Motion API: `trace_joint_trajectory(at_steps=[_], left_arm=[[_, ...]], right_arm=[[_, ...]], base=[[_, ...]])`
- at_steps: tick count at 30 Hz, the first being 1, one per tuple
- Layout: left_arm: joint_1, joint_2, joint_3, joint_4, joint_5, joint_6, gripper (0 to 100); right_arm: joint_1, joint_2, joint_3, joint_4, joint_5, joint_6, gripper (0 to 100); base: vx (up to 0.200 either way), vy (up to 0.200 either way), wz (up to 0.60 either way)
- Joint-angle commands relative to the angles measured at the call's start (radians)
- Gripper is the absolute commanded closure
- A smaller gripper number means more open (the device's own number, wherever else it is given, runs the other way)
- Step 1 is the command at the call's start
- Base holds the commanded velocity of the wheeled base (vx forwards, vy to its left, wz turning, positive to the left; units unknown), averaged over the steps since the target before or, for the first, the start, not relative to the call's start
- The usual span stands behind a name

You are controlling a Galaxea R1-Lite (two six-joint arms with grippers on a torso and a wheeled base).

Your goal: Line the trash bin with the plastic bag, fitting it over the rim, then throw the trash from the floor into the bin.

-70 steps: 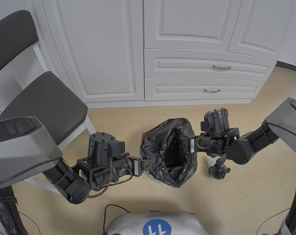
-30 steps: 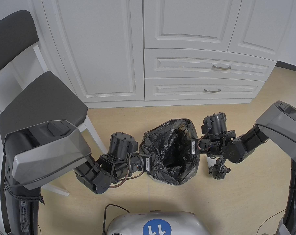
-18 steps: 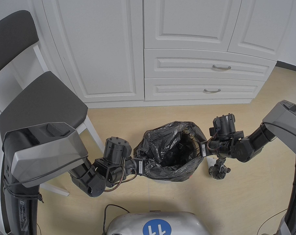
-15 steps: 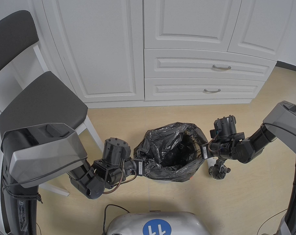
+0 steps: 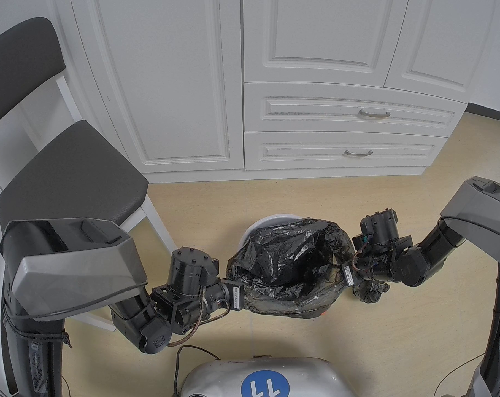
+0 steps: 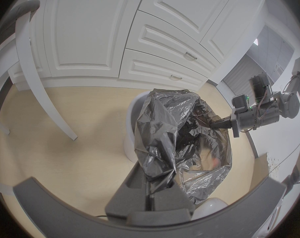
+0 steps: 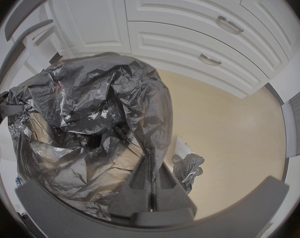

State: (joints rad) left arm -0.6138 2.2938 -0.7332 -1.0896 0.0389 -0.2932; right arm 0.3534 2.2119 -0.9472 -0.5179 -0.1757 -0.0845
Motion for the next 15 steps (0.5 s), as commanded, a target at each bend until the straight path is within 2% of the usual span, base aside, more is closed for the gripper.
trace_joint_trajectory(at_steps=[1, 7, 10, 11, 15], left_arm=[[-0.014, 0.052, 0.06, -0.075, -0.008, 0.003, 100], [-0.012, 0.084, 0.067, -0.104, -0.005, 0.003, 100], [-0.006, 0.095, 0.044, -0.105, -0.005, 0.005, 100], [-0.006, 0.095, 0.038, -0.105, -0.005, 0.006, 100], [-0.007, 0.087, 0.041, -0.131, -0.007, 0.039, 100]], right_arm=[[0.016, 0.046, 0.008, -0.002, -0.002, -0.014, 100], [0.024, 0.046, 0.01, -0.008, -0.004, -0.018, 100], [0.021, 0.048, 0.008, -0.014, -0.037, -0.023, 100], [0.018, 0.046, 0.01, -0.016, -0.041, -0.023, 0], [0.01, 0.005, 0.033, -0.019, -0.039, -0.043, 0]], base=[[0.0, 0.0, 0.0], [0.0, 0.0, 0.0], [0.0, 0.0, 0.0], [0.0, 0.0, 0.0], [0.0, 0.0, 0.0]])
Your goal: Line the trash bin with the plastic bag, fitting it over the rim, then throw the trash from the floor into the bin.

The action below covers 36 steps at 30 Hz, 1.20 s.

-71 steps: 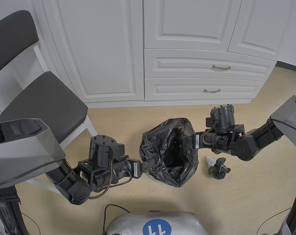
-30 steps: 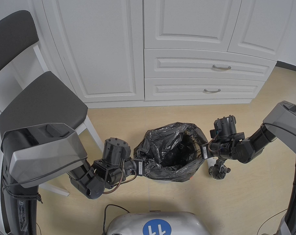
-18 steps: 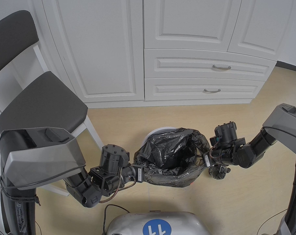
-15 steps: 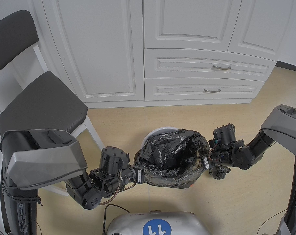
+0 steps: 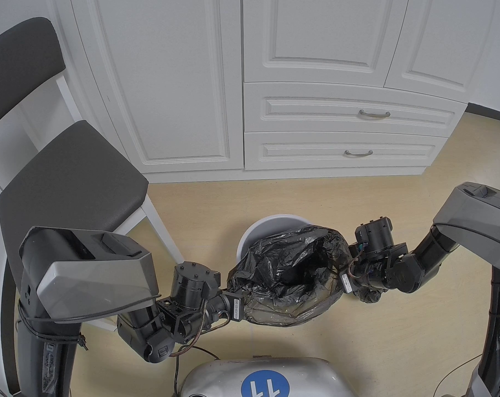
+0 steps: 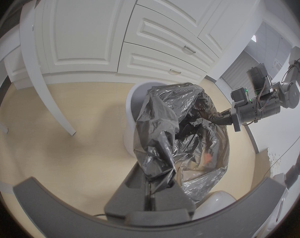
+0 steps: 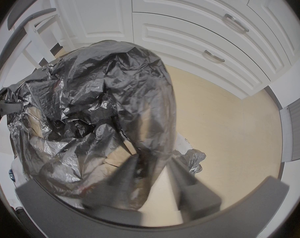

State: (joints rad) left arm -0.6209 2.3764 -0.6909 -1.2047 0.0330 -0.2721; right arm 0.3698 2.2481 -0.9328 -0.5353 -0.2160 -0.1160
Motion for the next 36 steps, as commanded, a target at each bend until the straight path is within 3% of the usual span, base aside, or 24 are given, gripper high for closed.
trace_joint_trajectory(at_steps=[1, 2, 8, 17, 27, 36], left_arm=[[-0.002, -0.002, 0.005, -0.03, -0.004, 0.028, 100], [-0.005, -0.005, 0.01, -0.044, -0.005, 0.033, 0], [-0.013, -0.068, 0.06, -0.064, -0.016, 0.034, 0], [-0.002, -0.123, 0.056, -0.061, -0.03, 0.034, 0], [0.013, -0.028, -0.242, 0.194, -0.048, 0.037, 0], [0.084, 0.035, -0.432, 0.361, -0.048, 0.094, 0]], right_arm=[[-0.008, -0.062, 0.032, 0.0, 0.004, -0.017, 0], [-0.009, -0.09, 0.046, 0.0, 0.01, -0.022, 0], [-0.026, -0.162, 0.069, -0.002, 0.03, -0.041, 0], [-0.029, -0.059, 0.003, -0.081, 0.02, -0.008, 0], [-0.026, 0.064, -0.095, -0.149, 0.017, 0.087, 0], [-0.026, 0.03, -0.087, -0.149, 0.017, 0.101, 0]], base=[[0.0, 0.0, 0.0], [0.0, 0.0, 0.0], [0.0, 0.0, 0.0], [0.0, 0.0, 0.0], [0.0, 0.0, 0.0], [0.0, 0.0, 0.0]])
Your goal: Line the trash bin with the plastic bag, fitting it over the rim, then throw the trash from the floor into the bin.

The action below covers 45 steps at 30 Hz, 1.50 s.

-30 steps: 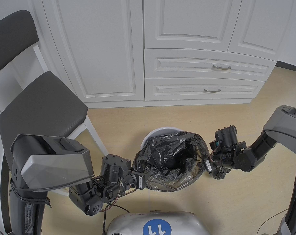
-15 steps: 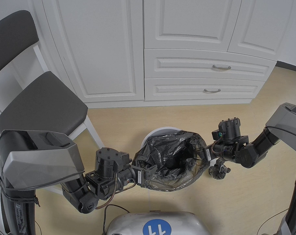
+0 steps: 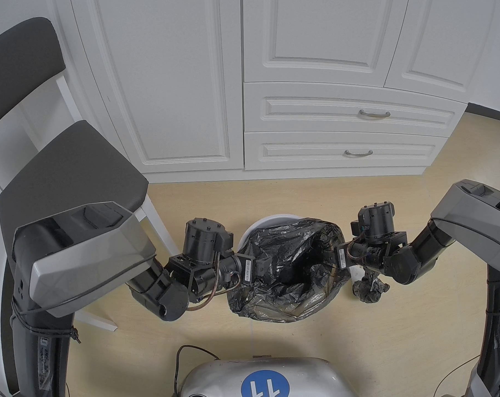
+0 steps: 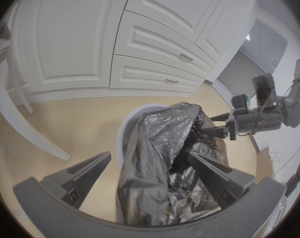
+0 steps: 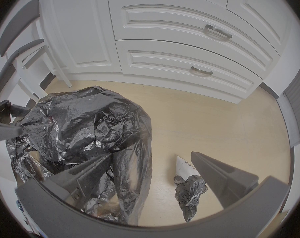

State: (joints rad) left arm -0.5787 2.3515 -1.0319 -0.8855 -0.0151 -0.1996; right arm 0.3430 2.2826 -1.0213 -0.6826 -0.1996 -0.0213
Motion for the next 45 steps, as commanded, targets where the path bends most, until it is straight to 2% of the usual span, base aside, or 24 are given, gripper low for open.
trace_joint_trajectory(at_steps=[1, 9, 13, 18, 24, 34, 38, 42, 43, 45], left_arm=[[0.051, 0.068, -0.119, 0.059, 0.0, 0.023, 0], [0.071, 0.074, -0.181, 0.076, -0.011, 0.025, 0], [0.071, 0.074, -0.189, 0.092, -0.055, 0.025, 0], [0.071, 0.06, -0.204, 0.097, -0.057, 0.025, 0], [0.071, -0.017, -0.171, 0.1, -0.06, 0.025, 0], [0.085, 0.026, -0.092, 0.096, -0.063, 0.077, 0], [0.077, 0.028, -0.08, 0.096, -0.109, 0.077, 0], [0.068, 0.028, -0.071, 0.086, -0.117, 0.078, 0], [0.068, 0.028, -0.073, 0.083, -0.118, 0.078, 100], [0.068, 0.026, -0.079, 0.083, -0.118, 0.075, 100]], right_arm=[[-0.001, -0.006, 0.007, 0.0, -0.001, 0.003, 0], [-0.029, -0.005, 0.032, 0.003, -0.003, -0.04, 0], [-0.035, -0.008, 0.03, 0.001, -0.001, -0.04, 0], [-0.039, -0.011, 0.032, 0.003, -0.001, -0.042, 0], [-0.07, -0.011, 0.038, 0.012, 0.0, -0.065, 0], [-0.073, -0.006, 0.046, 0.012, 0.008, -0.078, 0], [-0.071, -0.006, 0.046, 0.012, 0.008, -0.078, 0], [-0.073, -0.009, 0.046, 0.012, 0.008, -0.078, 0], [-0.073, -0.009, 0.046, 0.012, 0.008, -0.078, 0], [-0.073, -0.011, 0.047, 0.011, 0.008, -0.078, 0]], base=[[0.0, 0.0, 0.0], [0.0, 0.0, 0.0], [0.0, 0.0, 0.0], [0.0, 0.0, 0.0], [0.0, 0.0, 0.0], [0.0, 0.0, 0.0], [0.0, 0.0, 0.0], [0.0, 0.0, 0.0], [0.0, 0.0, 0.0], [0.0, 0.0, 0.0]])
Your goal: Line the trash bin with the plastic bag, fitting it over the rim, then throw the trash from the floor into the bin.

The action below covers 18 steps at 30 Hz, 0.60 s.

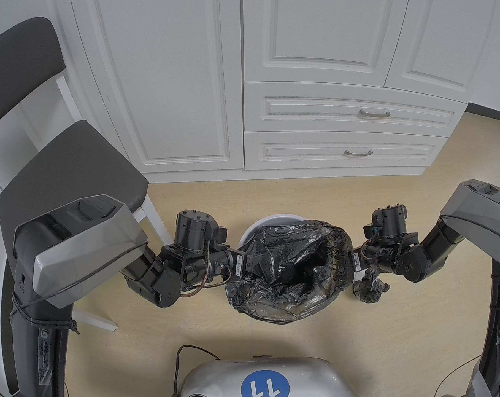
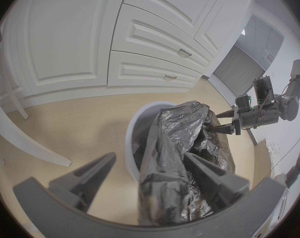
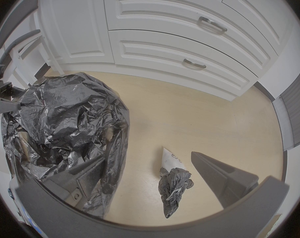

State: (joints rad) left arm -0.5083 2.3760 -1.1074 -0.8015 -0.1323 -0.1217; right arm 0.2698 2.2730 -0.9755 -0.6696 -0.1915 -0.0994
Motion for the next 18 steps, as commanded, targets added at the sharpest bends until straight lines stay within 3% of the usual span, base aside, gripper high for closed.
trace_joint_trajectory(at_steps=[1, 10, 14, 18], left_arm=[[-0.003, 0.002, -0.003, -0.001, 0.0, -0.003, 100], [0.001, -0.047, 0.037, -0.021, 0.008, -0.007, 100], [-0.001, -0.063, 0.069, -0.093, 0.016, -0.004, 100], [0.001, -0.032, 0.058, -0.154, 0.094, -0.003, 100]], right_arm=[[0.0, -0.001, 0.001, -0.001, 0.0, 0.0, 0], [0.002, -0.013, 0.008, -0.001, 0.001, 0.0, 0], [0.002, -0.03, 0.006, -0.01, 0.001, 0.001, 0], [0.002, -0.027, -0.014, -0.015, -0.006, 0.013, 0]], base=[[0.0, 0.0, 0.0], [0.0, 0.0, 0.0], [0.0, 0.0, 0.0], [0.0, 0.0, 0.0]])
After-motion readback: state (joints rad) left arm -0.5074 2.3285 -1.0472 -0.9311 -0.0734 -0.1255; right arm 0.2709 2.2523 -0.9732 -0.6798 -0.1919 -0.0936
